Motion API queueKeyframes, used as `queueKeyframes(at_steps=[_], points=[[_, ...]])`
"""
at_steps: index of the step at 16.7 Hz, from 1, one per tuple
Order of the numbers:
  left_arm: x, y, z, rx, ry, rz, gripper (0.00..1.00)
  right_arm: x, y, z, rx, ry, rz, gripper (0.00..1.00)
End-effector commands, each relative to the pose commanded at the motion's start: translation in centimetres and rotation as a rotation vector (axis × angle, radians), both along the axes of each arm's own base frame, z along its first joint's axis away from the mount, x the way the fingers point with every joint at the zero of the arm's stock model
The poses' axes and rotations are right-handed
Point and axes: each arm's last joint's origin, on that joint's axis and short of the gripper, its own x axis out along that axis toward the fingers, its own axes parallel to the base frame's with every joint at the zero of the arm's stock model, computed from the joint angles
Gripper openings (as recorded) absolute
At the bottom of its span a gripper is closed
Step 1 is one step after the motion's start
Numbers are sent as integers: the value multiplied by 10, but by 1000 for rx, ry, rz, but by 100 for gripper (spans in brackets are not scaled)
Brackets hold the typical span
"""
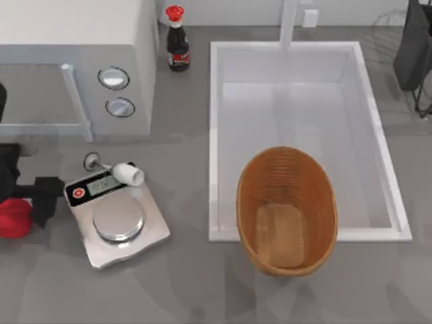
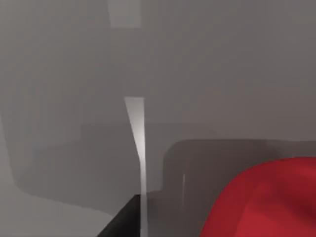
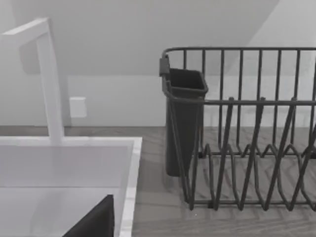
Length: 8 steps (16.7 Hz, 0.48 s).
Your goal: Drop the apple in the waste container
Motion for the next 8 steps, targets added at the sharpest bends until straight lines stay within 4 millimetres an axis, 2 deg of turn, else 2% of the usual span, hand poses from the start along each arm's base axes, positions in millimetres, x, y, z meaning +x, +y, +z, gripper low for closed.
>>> queueKeyframes(at_steps=[4,8], points=[[0,0,0,0,0,0,2,0,0,0,0,0,0,100],[0,0,0,0,0,0,0,0,0,0,0,0,0,100]])
